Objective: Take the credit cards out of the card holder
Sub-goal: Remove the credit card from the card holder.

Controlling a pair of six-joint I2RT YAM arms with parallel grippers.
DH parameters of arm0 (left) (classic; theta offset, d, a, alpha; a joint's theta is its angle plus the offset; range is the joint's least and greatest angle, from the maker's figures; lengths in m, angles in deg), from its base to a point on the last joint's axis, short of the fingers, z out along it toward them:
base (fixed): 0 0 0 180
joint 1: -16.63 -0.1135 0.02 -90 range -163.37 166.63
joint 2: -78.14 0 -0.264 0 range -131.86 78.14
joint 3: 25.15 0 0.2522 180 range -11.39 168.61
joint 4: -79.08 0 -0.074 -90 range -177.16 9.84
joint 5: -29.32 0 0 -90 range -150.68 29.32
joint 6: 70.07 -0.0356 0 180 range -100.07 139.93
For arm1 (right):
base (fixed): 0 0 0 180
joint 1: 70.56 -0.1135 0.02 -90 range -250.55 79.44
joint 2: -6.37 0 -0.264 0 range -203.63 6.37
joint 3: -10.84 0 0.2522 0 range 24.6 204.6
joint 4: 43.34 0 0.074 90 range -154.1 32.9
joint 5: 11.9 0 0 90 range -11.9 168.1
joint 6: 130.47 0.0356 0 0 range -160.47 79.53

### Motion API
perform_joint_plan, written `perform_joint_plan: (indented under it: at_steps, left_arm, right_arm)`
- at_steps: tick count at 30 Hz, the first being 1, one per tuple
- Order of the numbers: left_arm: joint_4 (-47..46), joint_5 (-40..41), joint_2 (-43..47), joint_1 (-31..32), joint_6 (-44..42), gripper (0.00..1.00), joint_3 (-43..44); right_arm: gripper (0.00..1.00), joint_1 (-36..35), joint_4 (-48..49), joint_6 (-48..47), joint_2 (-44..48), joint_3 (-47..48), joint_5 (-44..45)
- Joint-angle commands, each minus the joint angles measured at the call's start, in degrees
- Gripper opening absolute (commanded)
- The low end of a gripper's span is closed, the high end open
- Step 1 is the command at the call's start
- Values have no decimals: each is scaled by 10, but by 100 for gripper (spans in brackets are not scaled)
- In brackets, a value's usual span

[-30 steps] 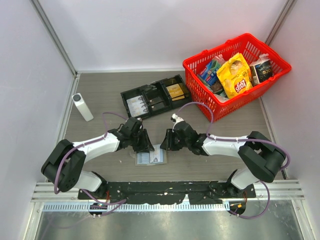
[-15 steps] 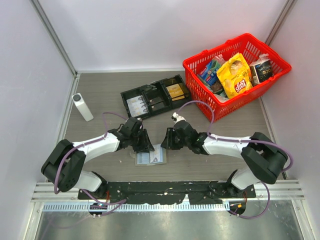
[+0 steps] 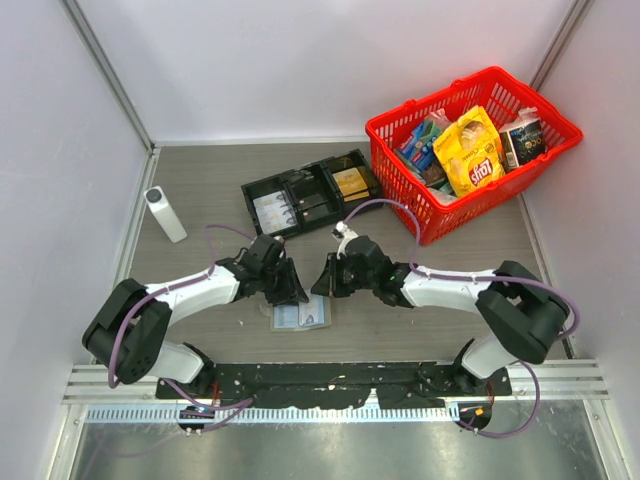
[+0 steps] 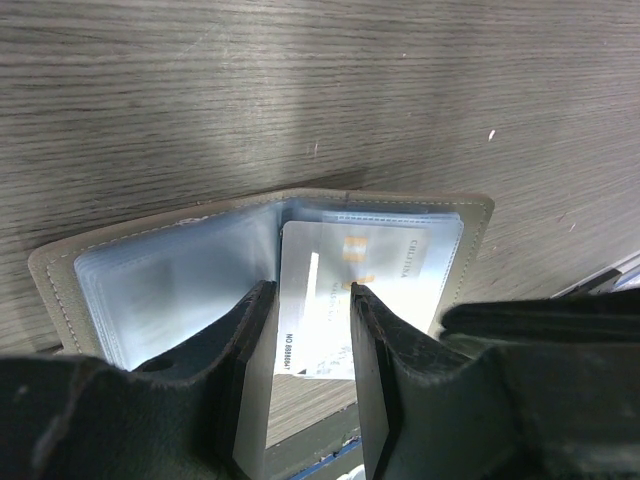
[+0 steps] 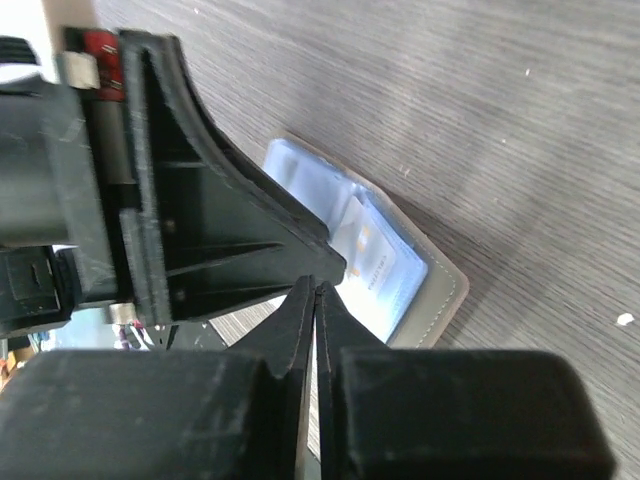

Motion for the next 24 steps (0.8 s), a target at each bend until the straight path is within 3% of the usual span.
perform_joint_plan:
  at_steps: [1,24]
  left_arm:
    - [10,8,8,-3,0,39,5]
    - [23,13,-22,-3,10,38,4]
  right_arm:
    - [6,-4,60,19,-39,-7,-39]
    - [3,29,119,27,-110,-108,-27]
